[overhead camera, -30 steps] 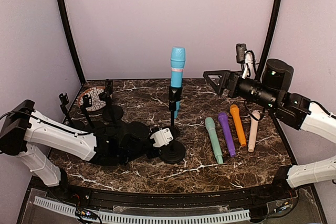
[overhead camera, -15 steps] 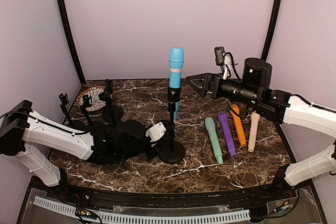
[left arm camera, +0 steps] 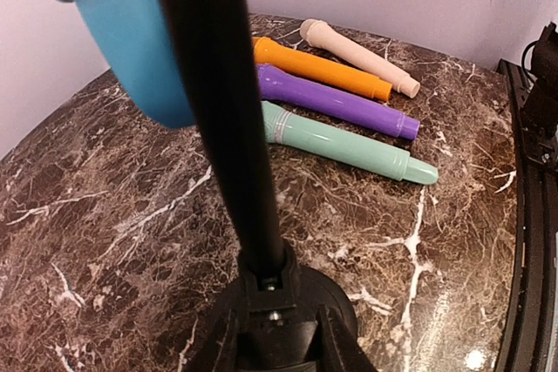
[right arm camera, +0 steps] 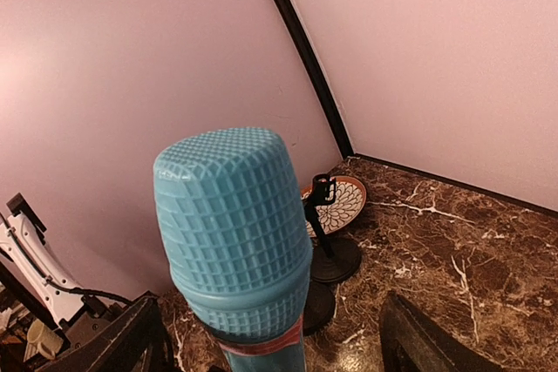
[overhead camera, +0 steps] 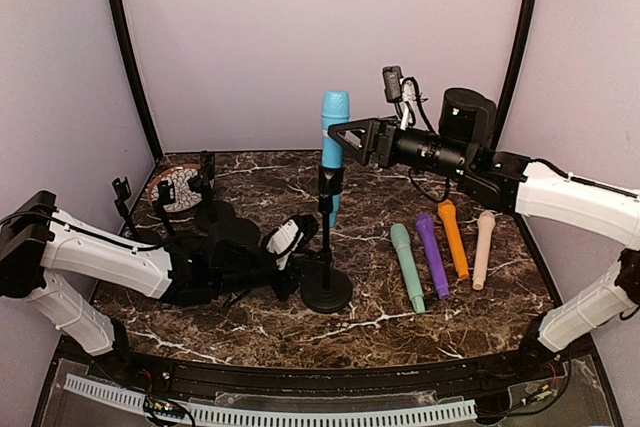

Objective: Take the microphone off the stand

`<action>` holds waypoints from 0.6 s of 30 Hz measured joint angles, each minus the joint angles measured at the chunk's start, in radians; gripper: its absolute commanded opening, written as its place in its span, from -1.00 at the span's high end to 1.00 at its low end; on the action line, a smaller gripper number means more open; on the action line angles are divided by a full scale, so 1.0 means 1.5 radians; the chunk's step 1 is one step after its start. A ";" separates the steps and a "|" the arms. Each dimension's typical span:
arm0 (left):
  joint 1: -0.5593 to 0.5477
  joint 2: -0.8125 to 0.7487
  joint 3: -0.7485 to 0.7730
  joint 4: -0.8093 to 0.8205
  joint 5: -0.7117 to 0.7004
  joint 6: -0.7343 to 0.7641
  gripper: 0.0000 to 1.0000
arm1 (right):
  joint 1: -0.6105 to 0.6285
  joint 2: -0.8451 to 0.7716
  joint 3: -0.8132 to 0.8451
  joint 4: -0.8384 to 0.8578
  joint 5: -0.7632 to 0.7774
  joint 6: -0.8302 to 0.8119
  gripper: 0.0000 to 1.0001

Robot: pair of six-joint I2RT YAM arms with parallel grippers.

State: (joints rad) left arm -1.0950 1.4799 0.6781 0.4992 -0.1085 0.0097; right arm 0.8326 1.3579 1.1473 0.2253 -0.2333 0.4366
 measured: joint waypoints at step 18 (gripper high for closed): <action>0.021 -0.002 -0.031 0.056 0.064 -0.195 1.00 | 0.005 0.048 0.033 0.009 -0.017 -0.026 0.16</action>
State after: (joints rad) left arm -1.0630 1.4773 0.6315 0.5827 -0.0124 -0.2832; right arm 0.8402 1.4300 1.1965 0.2386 -0.2584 0.3981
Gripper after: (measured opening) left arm 0.295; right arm 0.438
